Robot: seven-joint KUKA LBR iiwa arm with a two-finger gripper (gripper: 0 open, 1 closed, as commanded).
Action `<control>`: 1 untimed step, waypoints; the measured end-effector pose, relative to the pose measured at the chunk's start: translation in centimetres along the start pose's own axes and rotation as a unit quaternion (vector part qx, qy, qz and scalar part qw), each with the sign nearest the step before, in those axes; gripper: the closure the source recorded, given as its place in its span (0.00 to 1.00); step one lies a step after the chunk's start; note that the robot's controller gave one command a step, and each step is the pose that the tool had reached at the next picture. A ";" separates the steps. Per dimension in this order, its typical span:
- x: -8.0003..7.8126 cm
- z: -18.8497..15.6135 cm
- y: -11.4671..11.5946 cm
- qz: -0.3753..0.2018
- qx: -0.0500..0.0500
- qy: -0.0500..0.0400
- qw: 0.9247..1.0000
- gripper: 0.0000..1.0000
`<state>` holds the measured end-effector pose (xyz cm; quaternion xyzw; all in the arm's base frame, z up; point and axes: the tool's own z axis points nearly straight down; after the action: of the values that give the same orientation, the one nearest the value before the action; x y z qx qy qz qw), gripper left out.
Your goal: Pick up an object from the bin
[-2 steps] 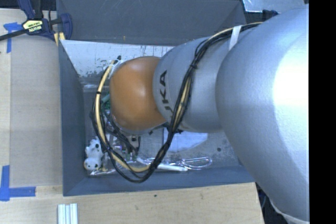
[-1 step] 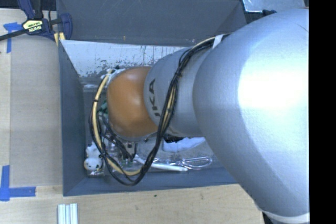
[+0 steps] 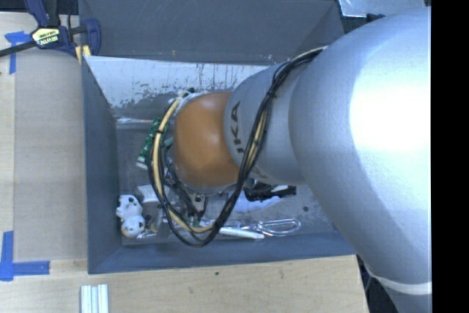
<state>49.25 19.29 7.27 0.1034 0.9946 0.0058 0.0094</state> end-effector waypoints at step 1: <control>1.2 -0.7 3.0 -0.041 0.004 0.003 0.999 1.00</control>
Offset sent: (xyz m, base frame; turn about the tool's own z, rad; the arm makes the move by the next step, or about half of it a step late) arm 0.0000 0.0000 0.0000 0.0000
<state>48.67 22.44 7.94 0.0630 0.9980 0.0018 0.0062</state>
